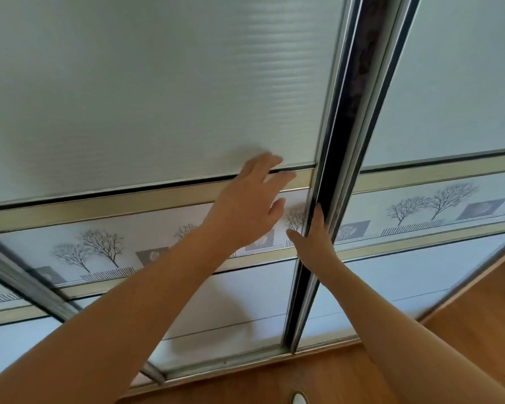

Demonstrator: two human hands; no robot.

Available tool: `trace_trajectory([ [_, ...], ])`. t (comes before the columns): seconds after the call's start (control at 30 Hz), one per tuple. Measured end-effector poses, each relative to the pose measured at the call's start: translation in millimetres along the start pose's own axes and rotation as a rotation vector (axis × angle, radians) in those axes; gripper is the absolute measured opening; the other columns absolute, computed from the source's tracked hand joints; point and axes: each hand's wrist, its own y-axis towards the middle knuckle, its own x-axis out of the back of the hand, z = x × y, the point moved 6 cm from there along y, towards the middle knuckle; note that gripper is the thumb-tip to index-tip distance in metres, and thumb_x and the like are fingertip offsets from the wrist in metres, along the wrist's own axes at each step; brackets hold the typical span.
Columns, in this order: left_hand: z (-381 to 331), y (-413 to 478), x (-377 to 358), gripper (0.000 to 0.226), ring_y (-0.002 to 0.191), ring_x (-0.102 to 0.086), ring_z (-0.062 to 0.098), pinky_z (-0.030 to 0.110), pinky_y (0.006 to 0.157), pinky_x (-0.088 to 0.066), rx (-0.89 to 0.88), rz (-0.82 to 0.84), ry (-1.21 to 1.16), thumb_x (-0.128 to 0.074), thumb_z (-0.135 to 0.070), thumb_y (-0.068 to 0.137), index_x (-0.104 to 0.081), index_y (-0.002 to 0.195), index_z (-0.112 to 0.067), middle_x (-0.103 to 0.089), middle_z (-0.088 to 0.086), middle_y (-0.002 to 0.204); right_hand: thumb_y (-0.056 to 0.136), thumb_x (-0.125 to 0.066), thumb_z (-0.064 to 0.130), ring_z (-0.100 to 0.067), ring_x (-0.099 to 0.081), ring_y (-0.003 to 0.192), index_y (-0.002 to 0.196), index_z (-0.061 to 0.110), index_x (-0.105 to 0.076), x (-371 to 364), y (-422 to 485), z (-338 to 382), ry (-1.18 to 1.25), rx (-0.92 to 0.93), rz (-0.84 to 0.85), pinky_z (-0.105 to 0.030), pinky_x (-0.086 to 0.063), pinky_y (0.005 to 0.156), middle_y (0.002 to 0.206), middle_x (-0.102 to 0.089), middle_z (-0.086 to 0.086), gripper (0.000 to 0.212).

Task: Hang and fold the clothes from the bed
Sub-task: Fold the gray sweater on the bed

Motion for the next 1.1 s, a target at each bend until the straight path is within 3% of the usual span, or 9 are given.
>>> trace_trajectory([
  [0.13, -17.8, 48.7, 20.1, 0.054, 0.151, -0.017, 0.036, 0.055, 0.117, -0.032, -0.079, -0.112, 0.178, -0.06, -0.018, 0.091, -0.051, 0.145, -0.021, -0.031, 0.016, 0.159, 0.091, -0.06, 0.009, -0.028, -0.042, 0.138, 0.159, 0.029, -0.016, 4.1, 1.9, 0.7, 0.179, -0.036, -0.015, -0.041, -0.041, 0.104, 0.159, -0.036, -0.002, 0.083],
  [0.27, -25.9, 73.3, 32.2, 0.068, 0.153, -0.006, 0.039, 0.064, 0.119, -0.015, -0.047, -0.159, 0.362, -0.058, -0.028, 0.092, -0.033, 0.155, -0.034, -0.015, 0.018, 0.165, 0.09, -0.057, 0.014, -0.027, -0.059, 0.113, 0.155, 0.033, -0.021, 1.2, 0.8, 1.7, 0.173, -0.005, 0.019, -0.04, -0.05, 0.087, 0.149, -0.048, 0.001, 0.076],
  [0.47, -15.0, 85.2, 40.3, 0.073, 0.154, 0.001, 0.037, 0.072, 0.115, -0.007, 0.048, -0.167, 0.484, -0.056, -0.046, 0.095, -0.018, 0.157, -0.039, -0.003, 0.014, 0.168, 0.102, -0.051, 0.022, -0.016, -0.063, 0.102, 0.143, 0.025, -0.04, -19.0, -2.6, 16.8, 0.112, 0.089, 0.038, -0.027, -0.05, 0.078, 0.132, -0.062, 0.003, 0.042],
  [0.53, -6.3, 83.3, 46.6, 0.07, 0.154, 0.002, 0.037, 0.072, 0.115, -0.008, 0.081, -0.167, 0.517, -0.053, -0.049, 0.096, -0.021, 0.157, -0.037, 0.0, 0.011, 0.168, 0.105, -0.048, 0.03, -0.008, -0.063, 0.085, 0.13, 0.024, -0.045, -27.1, -1.8, 25.2, 0.064, 0.132, 0.054, -0.019, -0.046, 0.065, 0.114, -0.066, 0.003, 0.026],
  [0.6, 5.5, 76.0, 55.4, 0.068, 0.154, 0.0, 0.036, 0.071, 0.115, -0.01, 0.118, -0.178, 0.539, -0.053, -0.05, 0.096, -0.027, 0.156, -0.034, 0.0, 0.009, 0.169, 0.106, -0.046, 0.037, -0.003, -0.059, 0.074, 0.126, 0.025, -0.045, -36.1, 2.2, 36.9, 0.014, 0.166, 0.062, -0.018, -0.042, 0.057, 0.104, -0.065, 0.005, 0.024],
  [0.73, 36.4, 47.8, 73.6, 0.064, 0.155, 0.0, 0.034, 0.068, 0.116, -0.011, 0.184, -0.189, 0.61, -0.051, -0.05, 0.097, -0.034, 0.154, -0.026, 0.0, 0.008, 0.169, 0.105, -0.043, 0.045, -0.012, -0.067, 0.085, 0.137, 0.036, -0.039, -69.3, 14.2, 62.7, -0.115, 0.285, 0.15, -0.022, -0.047, 0.066, 0.111, -0.065, 0.006, 0.034],
  [0.83, 59.0, 24.8, 88.5, 0.061, 0.155, 0.001, 0.032, 0.065, 0.117, -0.012, 0.205, -0.194, 0.643, -0.052, -0.044, 0.098, -0.036, 0.153, -0.023, 0.001, 0.007, 0.169, 0.106, -0.045, 0.041, 0.0, -0.056, 0.077, 0.11, 0.031, -0.046, -98.3, 16.1, 79.8, -0.142, 0.374, 0.277, -0.019, -0.042, 0.069, 0.09, -0.058, 0.013, 0.011],
  [0.97, 83.8, -3.4, 107.8, 0.057, 0.155, -0.001, 0.032, 0.059, 0.12, -0.014, 0.221, -0.229, 0.654, -0.05, -0.034, 0.1, -0.036, 0.154, -0.018, -0.003, 0.009, 0.168, 0.103, -0.052, 0.039, -0.006, -0.058, 0.094, 0.118, 0.029, -0.051, -134.1, 15.4, 104.9, -0.144, 0.476, 0.396, -0.025, -0.043, 0.081, 0.107, -0.06, 0.012, 0.019],
  [1.1, 107.4, -31.0, 126.3, 0.058, 0.155, -0.004, 0.031, 0.056, 0.121, -0.017, 0.291, -0.261, 0.656, -0.055, -0.028, 0.099, -0.038, 0.153, -0.016, -0.007, 0.008, 0.168, 0.101, -0.055, 0.042, -0.008, -0.061, 0.088, 0.117, 0.028, -0.05, -170.4, 7.8, 130.3, -0.226, 0.552, 0.493, -0.022, -0.045, 0.072, 0.103, -0.065, 0.01, 0.022],
])
